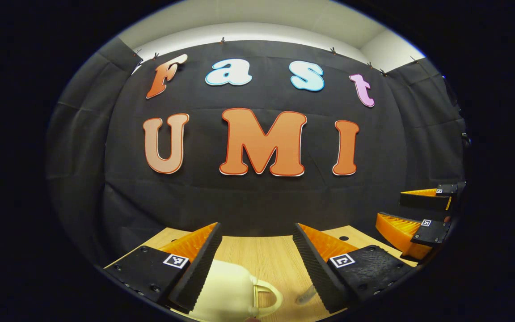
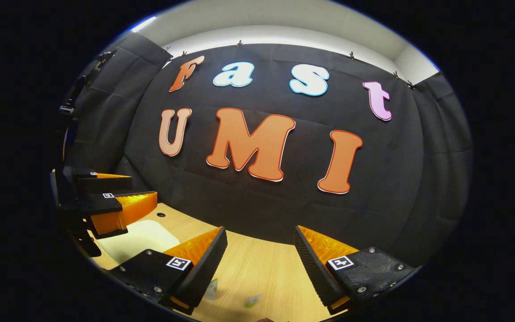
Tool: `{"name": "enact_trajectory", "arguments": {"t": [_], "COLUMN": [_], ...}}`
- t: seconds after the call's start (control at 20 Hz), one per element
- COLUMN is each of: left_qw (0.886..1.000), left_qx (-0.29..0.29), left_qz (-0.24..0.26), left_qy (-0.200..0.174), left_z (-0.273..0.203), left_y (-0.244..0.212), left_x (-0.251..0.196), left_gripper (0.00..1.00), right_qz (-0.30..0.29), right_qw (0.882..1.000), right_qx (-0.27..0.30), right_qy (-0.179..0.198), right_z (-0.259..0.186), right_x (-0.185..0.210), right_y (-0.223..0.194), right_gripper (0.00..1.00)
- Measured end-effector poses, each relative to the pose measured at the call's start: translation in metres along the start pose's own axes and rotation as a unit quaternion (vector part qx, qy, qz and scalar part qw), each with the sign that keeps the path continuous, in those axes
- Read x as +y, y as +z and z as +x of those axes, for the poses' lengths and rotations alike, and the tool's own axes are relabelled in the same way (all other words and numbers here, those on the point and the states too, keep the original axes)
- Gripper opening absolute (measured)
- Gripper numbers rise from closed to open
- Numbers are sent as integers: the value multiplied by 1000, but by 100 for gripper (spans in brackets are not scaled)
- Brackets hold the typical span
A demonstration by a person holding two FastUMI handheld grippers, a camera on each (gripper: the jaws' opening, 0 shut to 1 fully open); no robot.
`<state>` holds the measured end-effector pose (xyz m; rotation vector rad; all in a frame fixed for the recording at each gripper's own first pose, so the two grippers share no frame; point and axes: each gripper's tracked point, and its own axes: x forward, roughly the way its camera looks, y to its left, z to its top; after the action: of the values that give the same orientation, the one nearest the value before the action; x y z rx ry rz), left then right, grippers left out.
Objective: First open the suitcase, pack the skin care products into it, and then close the suitcase.
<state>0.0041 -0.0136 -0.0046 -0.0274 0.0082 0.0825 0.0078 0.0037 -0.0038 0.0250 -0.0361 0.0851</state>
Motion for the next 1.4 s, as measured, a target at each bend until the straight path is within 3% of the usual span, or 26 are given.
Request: {"name": "enact_trajectory", "arguments": {"t": [0.55,0.75,0.95,1.4], "left_qw": [996,996,991,946], "left_qx": [32,32,51,156], "left_qz": [85,85,120,274], "left_qy": [-6,0,-13,-73], "left_z": [7,5,7,8], "left_y": [-29,-30,-50,-159], "left_x": [-26,-32,-39,-59], "left_gripper": [98,98,99,96], "right_qz": [11,10,9,3], "right_qw": [999,1000,1000,998], "right_qx": [6,3,9,18], "right_qy": [-30,-24,-23,-61], "right_z": [0,-3,-5,-4], "right_x": [-48,-49,-55,-102], "right_y": [-15,-16,-23,-38], "right_gripper": [95,95,96,96]}}
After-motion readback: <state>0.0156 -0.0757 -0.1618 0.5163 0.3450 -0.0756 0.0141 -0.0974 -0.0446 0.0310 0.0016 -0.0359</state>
